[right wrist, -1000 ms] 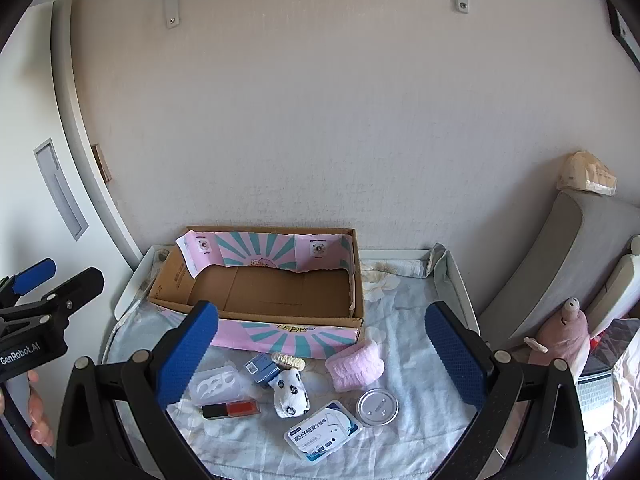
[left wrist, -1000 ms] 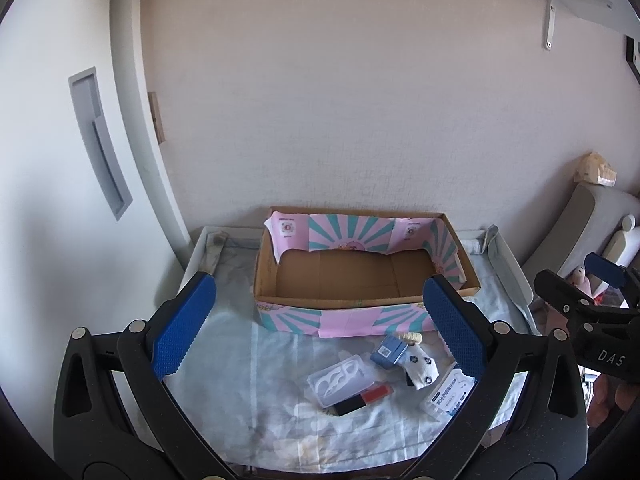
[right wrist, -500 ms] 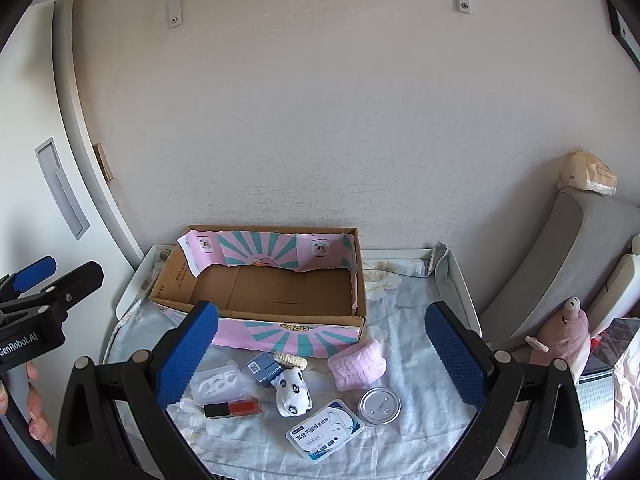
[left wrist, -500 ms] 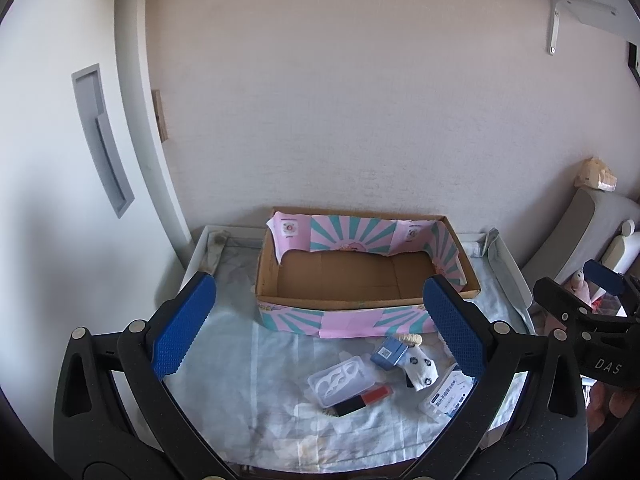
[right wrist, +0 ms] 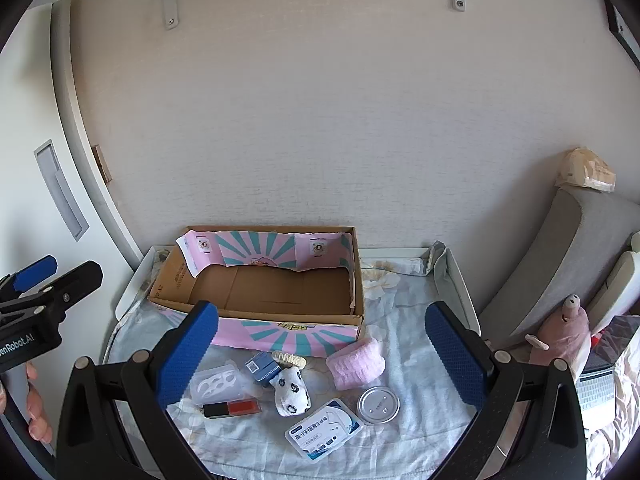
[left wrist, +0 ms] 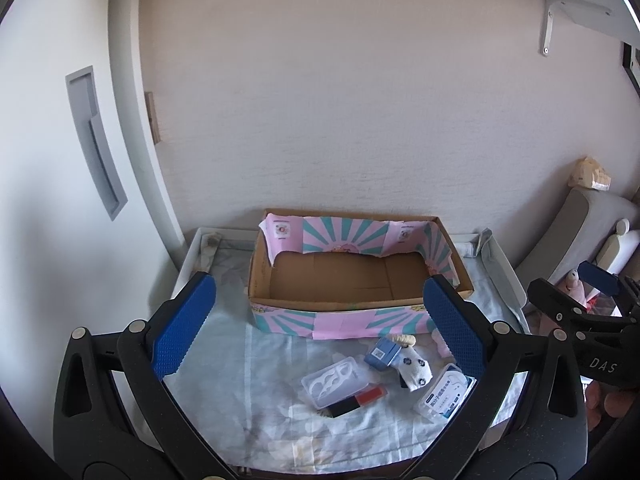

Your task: Organize objects

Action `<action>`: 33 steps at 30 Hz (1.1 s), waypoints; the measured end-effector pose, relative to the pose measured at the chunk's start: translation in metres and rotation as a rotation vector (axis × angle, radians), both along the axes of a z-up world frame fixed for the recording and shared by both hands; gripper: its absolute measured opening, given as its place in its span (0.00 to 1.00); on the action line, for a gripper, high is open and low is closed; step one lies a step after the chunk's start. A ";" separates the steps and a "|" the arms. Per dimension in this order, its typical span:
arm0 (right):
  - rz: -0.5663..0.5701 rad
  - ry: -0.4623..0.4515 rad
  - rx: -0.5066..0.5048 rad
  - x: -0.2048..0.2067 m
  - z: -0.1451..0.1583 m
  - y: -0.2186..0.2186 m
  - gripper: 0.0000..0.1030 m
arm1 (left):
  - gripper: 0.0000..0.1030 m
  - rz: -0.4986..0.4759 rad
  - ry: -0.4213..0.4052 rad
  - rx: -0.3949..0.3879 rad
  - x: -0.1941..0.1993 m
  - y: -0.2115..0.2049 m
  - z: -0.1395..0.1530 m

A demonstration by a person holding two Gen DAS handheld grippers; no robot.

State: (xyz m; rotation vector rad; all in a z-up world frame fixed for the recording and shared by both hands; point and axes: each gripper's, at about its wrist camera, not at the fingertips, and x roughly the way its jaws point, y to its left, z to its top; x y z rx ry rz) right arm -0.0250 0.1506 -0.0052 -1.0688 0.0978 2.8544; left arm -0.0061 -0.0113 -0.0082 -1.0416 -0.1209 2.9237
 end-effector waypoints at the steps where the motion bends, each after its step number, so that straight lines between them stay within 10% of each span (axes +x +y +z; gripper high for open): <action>1: -0.001 0.000 0.000 0.000 0.000 0.000 1.00 | 1.00 0.000 -0.001 0.002 0.000 0.000 0.000; 33: -0.019 0.009 0.011 0.004 0.004 -0.009 1.00 | 1.00 -0.010 -0.006 0.007 -0.004 -0.008 0.004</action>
